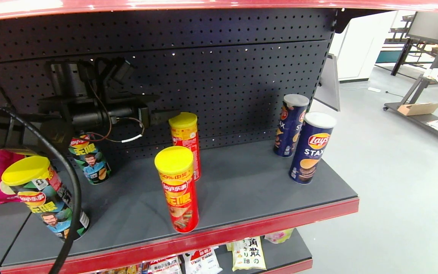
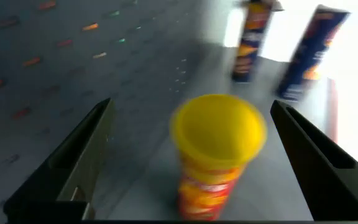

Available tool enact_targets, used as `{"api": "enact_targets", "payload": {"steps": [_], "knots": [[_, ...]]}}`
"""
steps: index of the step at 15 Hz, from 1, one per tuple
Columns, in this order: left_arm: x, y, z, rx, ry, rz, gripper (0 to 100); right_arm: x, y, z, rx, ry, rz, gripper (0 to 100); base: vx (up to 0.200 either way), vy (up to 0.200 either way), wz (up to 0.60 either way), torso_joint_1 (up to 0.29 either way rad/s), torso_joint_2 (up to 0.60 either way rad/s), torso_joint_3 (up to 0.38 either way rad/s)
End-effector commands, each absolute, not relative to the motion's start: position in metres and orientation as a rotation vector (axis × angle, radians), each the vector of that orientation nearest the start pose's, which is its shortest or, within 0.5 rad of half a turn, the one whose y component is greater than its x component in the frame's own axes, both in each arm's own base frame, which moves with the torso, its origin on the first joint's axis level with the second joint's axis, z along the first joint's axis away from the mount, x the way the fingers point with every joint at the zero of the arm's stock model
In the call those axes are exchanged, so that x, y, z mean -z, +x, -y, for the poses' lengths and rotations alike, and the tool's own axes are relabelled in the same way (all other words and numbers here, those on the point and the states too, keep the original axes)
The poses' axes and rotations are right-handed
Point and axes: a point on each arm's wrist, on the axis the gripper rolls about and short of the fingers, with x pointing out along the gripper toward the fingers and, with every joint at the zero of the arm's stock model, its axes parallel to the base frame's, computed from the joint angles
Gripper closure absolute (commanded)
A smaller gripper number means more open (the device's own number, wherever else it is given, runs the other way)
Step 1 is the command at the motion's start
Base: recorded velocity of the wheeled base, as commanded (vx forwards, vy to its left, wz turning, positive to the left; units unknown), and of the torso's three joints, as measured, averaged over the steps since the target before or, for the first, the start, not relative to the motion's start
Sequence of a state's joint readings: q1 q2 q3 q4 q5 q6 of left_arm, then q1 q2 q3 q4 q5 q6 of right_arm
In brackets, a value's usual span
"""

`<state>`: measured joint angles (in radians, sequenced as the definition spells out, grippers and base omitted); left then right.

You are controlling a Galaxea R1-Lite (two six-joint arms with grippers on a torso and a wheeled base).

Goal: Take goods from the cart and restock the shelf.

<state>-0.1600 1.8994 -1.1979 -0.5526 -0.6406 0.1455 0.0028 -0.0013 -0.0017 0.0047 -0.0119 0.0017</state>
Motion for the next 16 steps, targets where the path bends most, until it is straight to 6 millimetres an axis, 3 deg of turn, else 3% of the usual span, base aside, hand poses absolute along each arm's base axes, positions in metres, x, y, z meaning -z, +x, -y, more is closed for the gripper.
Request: {"api": "enact_targets", "payload": {"steps": [1, 6, 8, 14, 16], "knots": [[-0.217, 0.367, 0.072, 0.721, 0.111, -0.091, 0, -0.075, -0.023, 0.000, 0.009, 0.002, -0.003, 0, 0.000, 0.000, 0.00, 0.000, 0.00, 0.000], [-0.226, 0.359, 0.065, 0.480, 0.123, -0.093, 0, -0.075, -0.023, 0.000, 0.009, 0.002, -0.003, 0, 0.000, 0.000, 0.00, 0.000, 0.00, 0.000], [-0.226, 0.347, 0.060, 0.315, 0.083, -0.123, 0, -0.075, -0.023, 0.000, 0.009, 0.002, -0.003, 0, 0.000, 0.000, 0.00, 0.000, 0.00, 0.000], [-0.233, 0.328, 0.055, 0.160, 0.052, -0.119, 0, -0.075, -0.023, 0.000, 0.009, 0.002, -0.003, 0, 0.000, 0.000, 0.00, 0.000, 0.00, 0.000], [-0.235, 0.313, 0.054, 0.131, 0.053, -0.121, 0, -0.075, -0.023, 0.000, 0.009, 0.002, -0.003, 0, 0.000, 0.000, 0.00, 0.000, 0.00, 0.000]]}}
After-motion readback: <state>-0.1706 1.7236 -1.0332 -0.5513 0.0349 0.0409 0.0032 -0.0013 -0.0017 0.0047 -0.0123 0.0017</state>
